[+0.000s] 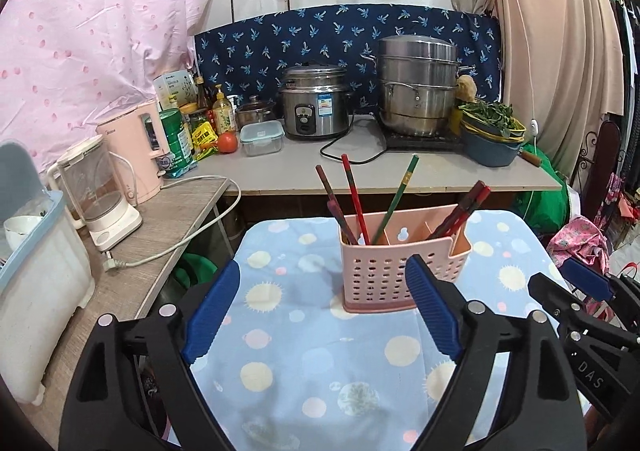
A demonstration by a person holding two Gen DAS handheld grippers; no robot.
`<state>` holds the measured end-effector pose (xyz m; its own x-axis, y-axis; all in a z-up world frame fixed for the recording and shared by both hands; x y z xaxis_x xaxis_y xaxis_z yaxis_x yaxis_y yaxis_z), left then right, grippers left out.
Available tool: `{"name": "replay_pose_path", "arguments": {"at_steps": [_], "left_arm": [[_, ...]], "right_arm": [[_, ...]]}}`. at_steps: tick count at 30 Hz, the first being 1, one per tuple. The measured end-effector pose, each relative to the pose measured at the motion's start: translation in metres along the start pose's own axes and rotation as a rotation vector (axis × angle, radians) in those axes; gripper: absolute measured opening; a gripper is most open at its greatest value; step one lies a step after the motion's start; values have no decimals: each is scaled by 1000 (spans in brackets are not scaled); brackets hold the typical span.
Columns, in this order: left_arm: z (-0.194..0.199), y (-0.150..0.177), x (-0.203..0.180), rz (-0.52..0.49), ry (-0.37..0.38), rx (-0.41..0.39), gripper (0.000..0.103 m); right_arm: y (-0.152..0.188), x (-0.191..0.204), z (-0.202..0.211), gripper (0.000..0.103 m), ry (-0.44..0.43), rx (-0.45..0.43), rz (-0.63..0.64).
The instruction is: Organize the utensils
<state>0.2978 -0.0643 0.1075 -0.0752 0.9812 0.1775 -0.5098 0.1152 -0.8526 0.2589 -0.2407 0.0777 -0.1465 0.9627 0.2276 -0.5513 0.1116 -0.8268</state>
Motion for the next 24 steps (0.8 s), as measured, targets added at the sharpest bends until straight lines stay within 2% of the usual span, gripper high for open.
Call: {"name": "replay_pose_path", "arguments": {"at_steps": [8,16,24], "left_arm": [[13,28,6,0,-1,28,89],[14,52,9,4,-5,69,90],[11,70,10,1,-7,100,92]], "right_arm": [[23,10,18,54,45,4,35],[43,19,23,57,80,18,64],[58,17,23,70,80,29,41]]}}
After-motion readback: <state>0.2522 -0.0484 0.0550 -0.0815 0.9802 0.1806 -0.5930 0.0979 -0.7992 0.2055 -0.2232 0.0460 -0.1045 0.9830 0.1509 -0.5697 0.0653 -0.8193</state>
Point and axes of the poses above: each gripper's, at about its wrist camera, not at the fingertips, and z roughly against the way its jaws point, x to its left, y to its underside, the point moved 5 cm from there along -z, roughly the way its jaws point, and after that the axes turned 14 degrees about -y, right-handed, at the moved point
